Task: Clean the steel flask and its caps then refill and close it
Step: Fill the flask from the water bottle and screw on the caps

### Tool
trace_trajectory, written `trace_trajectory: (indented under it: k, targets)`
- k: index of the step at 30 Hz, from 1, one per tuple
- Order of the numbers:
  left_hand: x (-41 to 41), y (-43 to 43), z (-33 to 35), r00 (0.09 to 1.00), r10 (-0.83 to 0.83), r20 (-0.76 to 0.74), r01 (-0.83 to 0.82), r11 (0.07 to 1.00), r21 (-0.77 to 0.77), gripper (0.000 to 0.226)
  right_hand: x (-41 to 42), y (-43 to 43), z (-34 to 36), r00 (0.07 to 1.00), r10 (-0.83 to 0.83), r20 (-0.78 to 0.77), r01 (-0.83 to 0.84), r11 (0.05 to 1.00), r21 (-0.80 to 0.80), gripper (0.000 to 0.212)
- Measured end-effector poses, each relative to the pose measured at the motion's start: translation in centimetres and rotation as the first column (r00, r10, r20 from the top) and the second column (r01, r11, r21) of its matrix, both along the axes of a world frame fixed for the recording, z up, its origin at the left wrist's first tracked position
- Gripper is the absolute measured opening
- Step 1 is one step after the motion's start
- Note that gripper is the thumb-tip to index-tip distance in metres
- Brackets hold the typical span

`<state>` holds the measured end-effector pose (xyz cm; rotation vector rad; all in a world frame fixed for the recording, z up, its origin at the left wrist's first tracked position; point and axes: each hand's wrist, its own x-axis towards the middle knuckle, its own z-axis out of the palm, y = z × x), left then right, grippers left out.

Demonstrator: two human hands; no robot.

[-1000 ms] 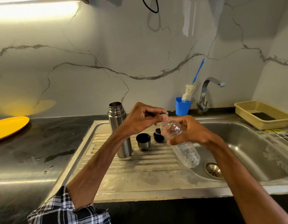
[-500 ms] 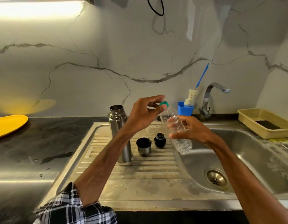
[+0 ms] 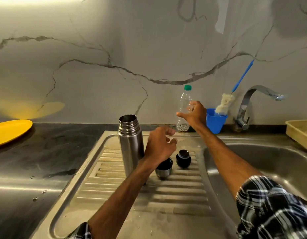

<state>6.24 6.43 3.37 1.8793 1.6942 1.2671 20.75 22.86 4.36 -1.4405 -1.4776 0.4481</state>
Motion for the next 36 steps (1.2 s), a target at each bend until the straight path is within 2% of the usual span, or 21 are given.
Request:
trace_trajectory:
  k: [9,15,24,28,30,34,36]
  targets:
    - [0.0,0.5,-1.9,1.000,-0.027,-0.002,0.026,0.998,-0.060,0.023,-1.1,2.7,-3.6,0.998,0.006,0.059,-0.007,1.000,0.019,0.079]
    - [0.1,0.2,-2.0,1.000,-0.028,-0.002,0.028,0.997,-0.077,0.024,-0.4,2.3,-3.9,0.993,-0.002,0.115,0.009,0.998,-0.063,0.079]
    - [0.2,-0.5,-1.7,1.000,-0.023,0.000,0.023,0.997,-0.074,0.024,0.7,0.5,-3.7,0.993,0.018,0.117,0.002,0.986,-0.167,0.089]
    - [-0.1,-1.3,-1.7,1.000,-0.023,0.005,0.023,0.997,-0.069,0.026,1.4,-2.9,-2.9,0.991,0.000,0.133,0.027,0.980,-0.200,0.072]
    - [-0.2,-2.0,-1.6,1.000,-0.028,0.007,0.029,0.997,-0.070,0.026,1.8,-5.4,-2.7,0.995,0.019,0.102,-0.002,0.987,-0.163,0.056]
    - [-0.6,-3.9,-1.0,0.998,-0.056,-0.009,0.055,0.993,-0.102,0.024,2.7,-10.2,-2.8,0.977,0.198,0.075,-0.189,0.975,-0.113,0.015]
    - [-1.0,-5.3,-0.6,0.995,-0.084,-0.051,0.078,0.991,-0.107,0.025,3.2,-11.9,-3.0,0.959,0.276,0.060,-0.267,0.955,-0.127,0.016]
